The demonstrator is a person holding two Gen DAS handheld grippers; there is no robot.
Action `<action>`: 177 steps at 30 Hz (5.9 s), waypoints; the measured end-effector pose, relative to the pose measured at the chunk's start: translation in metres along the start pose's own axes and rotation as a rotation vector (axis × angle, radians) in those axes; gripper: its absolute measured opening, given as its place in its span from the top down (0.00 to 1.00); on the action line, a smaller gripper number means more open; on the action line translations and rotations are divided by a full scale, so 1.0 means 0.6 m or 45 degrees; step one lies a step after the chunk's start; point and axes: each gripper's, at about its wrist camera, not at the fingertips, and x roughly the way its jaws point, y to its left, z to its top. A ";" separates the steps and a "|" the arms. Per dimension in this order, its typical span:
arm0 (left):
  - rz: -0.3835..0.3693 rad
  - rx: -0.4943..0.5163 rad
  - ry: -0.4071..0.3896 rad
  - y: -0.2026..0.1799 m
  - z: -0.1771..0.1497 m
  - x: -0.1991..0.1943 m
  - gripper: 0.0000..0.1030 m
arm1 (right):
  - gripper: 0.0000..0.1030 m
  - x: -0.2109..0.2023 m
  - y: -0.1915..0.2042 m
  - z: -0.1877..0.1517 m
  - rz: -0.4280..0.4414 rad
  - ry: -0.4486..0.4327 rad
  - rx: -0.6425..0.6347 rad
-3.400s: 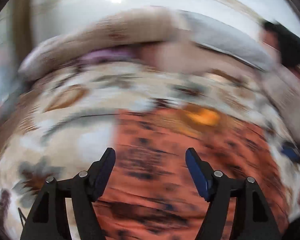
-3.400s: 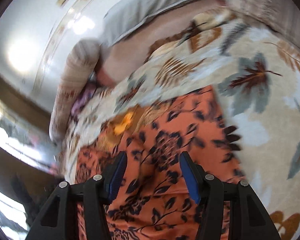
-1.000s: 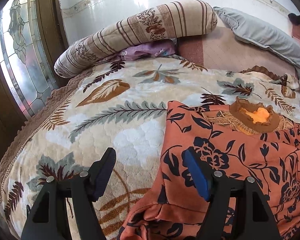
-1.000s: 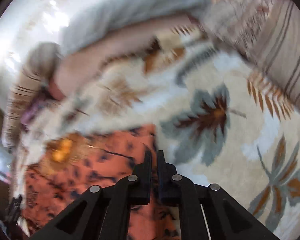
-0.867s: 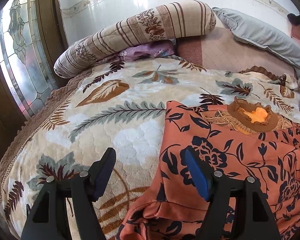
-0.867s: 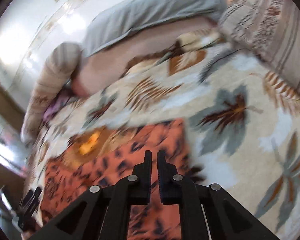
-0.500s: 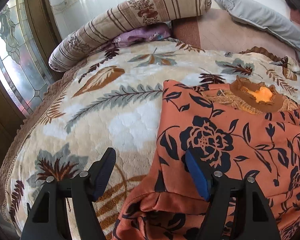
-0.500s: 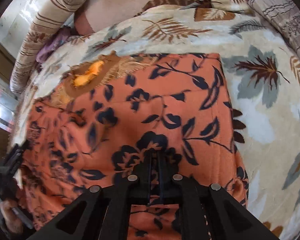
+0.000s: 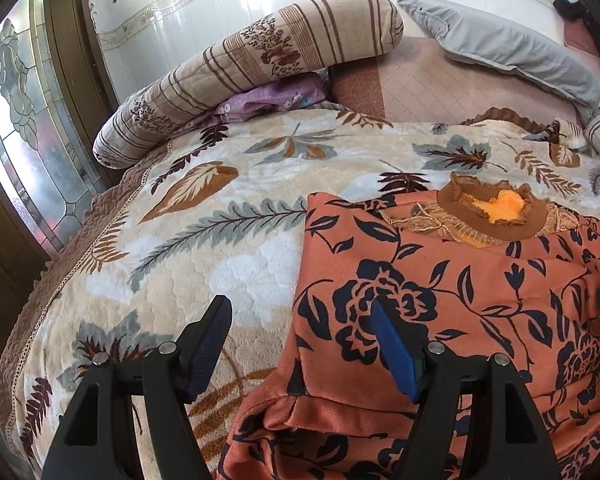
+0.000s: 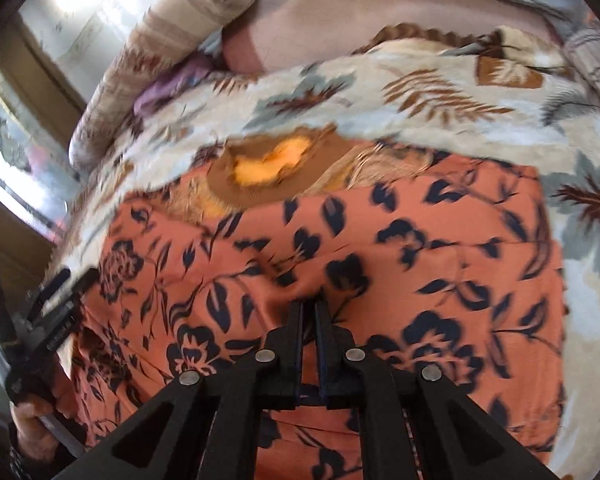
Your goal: Fold small clothes
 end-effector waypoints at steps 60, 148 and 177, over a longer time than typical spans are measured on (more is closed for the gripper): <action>-0.138 -0.151 0.175 0.133 -0.129 -0.116 0.28 | 0.26 -0.250 -0.196 -0.203 0.032 -0.305 0.447; -0.713 -0.159 0.425 0.194 -0.257 -0.226 0.95 | 0.91 -0.291 -0.101 -0.327 0.178 0.172 0.177; -0.676 -0.009 0.588 0.152 -0.288 -0.199 0.95 | 0.92 -0.214 -0.105 -0.389 0.107 0.391 0.172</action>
